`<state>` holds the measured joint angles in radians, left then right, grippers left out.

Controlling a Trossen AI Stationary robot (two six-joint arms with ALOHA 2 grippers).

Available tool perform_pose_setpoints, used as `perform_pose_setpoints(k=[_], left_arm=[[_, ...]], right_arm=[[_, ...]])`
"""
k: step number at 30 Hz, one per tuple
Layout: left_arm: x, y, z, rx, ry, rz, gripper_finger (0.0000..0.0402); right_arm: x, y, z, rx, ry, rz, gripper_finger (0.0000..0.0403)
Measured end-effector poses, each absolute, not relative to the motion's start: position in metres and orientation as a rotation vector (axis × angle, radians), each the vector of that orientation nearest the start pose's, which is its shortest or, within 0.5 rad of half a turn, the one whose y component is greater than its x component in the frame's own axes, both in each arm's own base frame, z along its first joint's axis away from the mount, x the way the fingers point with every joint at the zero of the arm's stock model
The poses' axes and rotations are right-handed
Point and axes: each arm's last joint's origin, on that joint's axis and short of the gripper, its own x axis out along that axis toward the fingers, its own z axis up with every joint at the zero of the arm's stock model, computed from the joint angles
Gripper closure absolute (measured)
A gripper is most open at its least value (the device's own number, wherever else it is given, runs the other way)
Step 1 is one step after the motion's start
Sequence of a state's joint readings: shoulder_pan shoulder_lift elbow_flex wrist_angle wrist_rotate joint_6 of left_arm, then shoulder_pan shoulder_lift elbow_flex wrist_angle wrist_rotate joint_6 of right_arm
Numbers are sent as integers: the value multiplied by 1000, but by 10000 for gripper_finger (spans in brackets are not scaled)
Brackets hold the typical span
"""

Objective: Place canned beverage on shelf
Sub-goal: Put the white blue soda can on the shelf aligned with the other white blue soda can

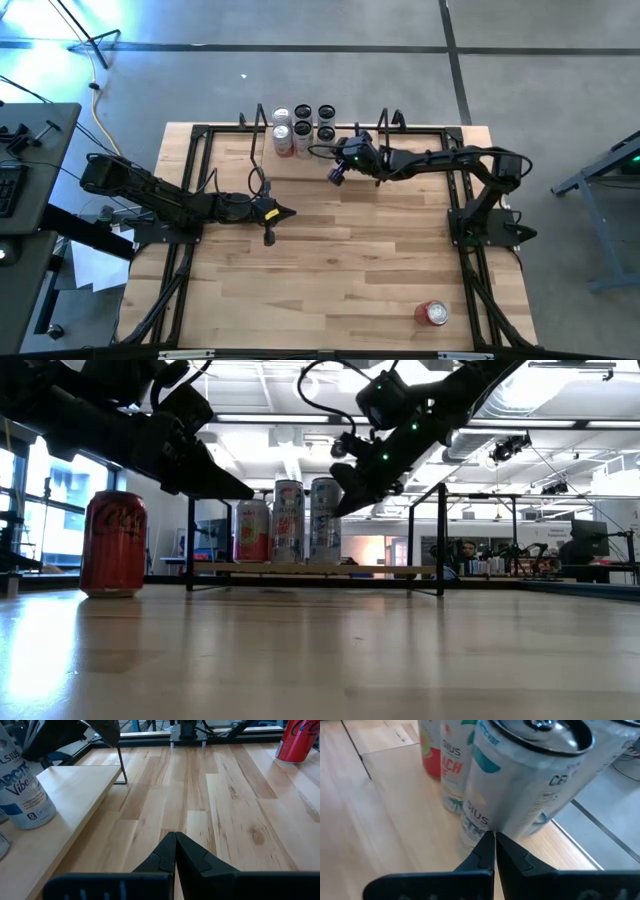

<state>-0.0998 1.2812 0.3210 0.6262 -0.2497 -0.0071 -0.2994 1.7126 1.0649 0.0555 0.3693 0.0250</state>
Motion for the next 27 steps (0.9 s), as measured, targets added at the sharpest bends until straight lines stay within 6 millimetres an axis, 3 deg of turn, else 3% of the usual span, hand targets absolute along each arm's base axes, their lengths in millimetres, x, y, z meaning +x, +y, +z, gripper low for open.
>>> perform_pose_setpoints(k=[9,18,27], left_arm=[[224,-15,159,51,329,150,401],[224,-15,159,52,329,150,401],[224,-15,159,46,329,151,401]], right_arm=[[345,-125,211,-12,612,-663,403],[355,-105,213,-24,582,-501,403],[350,-125,214,-15,564,-558,403]])
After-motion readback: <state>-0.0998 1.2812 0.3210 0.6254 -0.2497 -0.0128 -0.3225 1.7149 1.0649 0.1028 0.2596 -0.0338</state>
